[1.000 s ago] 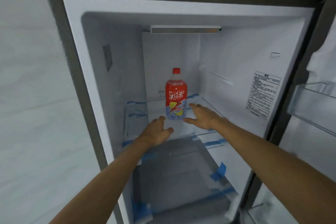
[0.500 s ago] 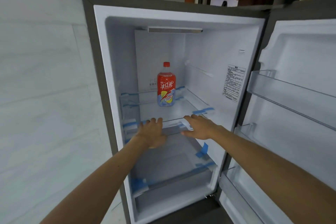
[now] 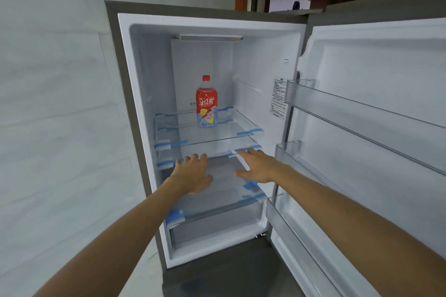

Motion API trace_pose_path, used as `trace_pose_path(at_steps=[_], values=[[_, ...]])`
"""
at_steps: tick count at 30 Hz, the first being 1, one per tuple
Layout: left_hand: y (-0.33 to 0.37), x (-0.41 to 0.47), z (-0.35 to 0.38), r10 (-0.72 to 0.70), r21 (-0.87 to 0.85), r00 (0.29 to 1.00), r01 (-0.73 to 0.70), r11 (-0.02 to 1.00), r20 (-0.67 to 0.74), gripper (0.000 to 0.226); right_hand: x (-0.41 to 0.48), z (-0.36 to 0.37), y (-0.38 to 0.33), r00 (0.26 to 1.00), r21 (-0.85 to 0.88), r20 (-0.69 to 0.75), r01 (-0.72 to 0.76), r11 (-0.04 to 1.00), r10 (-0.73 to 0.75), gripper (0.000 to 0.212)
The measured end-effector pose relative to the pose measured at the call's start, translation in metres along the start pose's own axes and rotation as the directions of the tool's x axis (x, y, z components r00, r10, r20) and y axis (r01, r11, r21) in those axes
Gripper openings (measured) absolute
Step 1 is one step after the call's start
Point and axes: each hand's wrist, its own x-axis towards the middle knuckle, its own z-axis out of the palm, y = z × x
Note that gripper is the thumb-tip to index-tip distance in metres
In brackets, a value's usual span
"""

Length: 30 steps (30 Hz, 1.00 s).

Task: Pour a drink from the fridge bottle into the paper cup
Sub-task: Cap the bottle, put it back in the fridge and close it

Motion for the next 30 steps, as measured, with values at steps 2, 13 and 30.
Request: trace_pose_path(at_steps=[2,13,30], values=[[0.012,-0.016,0.002,-0.023,0.002,1.0,0.023,1.0,-0.017,0.056,-0.02,0.002,0.003,1.0,-0.014,-0.002,0.014,1.0,-0.014,0.078],[0.051,-0.107,0.007,-0.093,0.012,0.995,0.093,0.996,-0.031,0.053,-0.11,0.016,-0.001,0.997,0.027,-0.024,0.077,0.997,-0.076,0.07],[0.009,-0.212,-0.004,-0.028,0.009,0.999,0.028,1.0,-0.046,0.064,-0.177,0.024,-0.074,0.999,0.026,-0.02,0.046,0.999,-0.046,0.069]])
